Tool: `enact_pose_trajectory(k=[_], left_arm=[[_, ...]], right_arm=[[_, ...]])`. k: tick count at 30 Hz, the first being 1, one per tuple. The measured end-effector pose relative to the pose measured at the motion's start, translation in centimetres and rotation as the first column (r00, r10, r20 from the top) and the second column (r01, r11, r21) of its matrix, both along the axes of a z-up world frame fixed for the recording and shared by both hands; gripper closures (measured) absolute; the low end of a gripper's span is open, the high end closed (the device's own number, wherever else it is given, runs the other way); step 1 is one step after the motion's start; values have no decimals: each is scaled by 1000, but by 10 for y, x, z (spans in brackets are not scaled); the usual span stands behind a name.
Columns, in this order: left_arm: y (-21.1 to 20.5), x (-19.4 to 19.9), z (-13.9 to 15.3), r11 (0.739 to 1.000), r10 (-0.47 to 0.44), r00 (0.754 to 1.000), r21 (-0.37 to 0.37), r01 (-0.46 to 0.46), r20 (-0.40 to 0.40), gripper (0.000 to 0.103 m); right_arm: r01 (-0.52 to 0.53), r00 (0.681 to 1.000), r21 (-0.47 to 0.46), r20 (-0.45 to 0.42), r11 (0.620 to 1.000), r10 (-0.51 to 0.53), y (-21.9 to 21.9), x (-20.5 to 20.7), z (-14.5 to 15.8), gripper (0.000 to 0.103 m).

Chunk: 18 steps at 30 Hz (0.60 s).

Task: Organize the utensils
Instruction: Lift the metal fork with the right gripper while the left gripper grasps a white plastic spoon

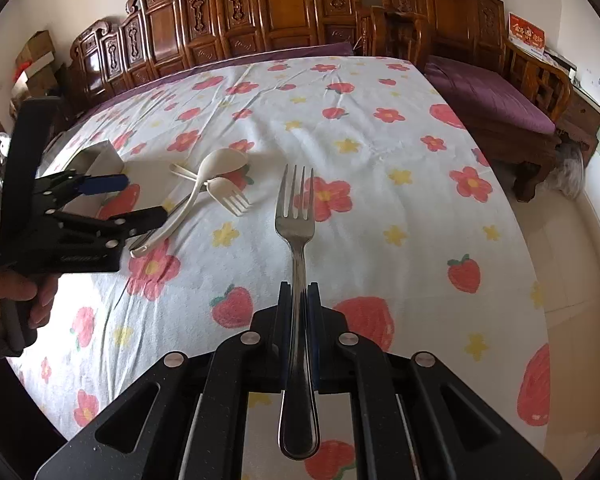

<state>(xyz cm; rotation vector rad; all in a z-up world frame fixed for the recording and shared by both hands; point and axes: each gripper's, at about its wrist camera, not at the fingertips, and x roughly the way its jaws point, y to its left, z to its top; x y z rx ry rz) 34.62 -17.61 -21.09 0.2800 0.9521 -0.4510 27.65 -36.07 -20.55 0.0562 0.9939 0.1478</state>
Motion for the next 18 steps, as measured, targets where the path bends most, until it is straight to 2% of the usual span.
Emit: enact_pose_trajectory(k=[4, 12, 18], left_arm=[[-12, 15, -6, 1000, -4, 1000, -1, 4, -28, 21], [-30, 30, -22, 1000, -25, 994, 13, 27, -104, 76], [-32, 33, -29, 1000, -8, 994, 29, 11, -110, 84]], right_arm=[[3, 1000, 5, -2, 1000, -3, -3, 1, -2, 94], [4, 999, 6, -40, 1000, -4, -3, 2, -14, 94], [2, 999, 13, -45, 1000, -1, -2, 3, -15, 94]])
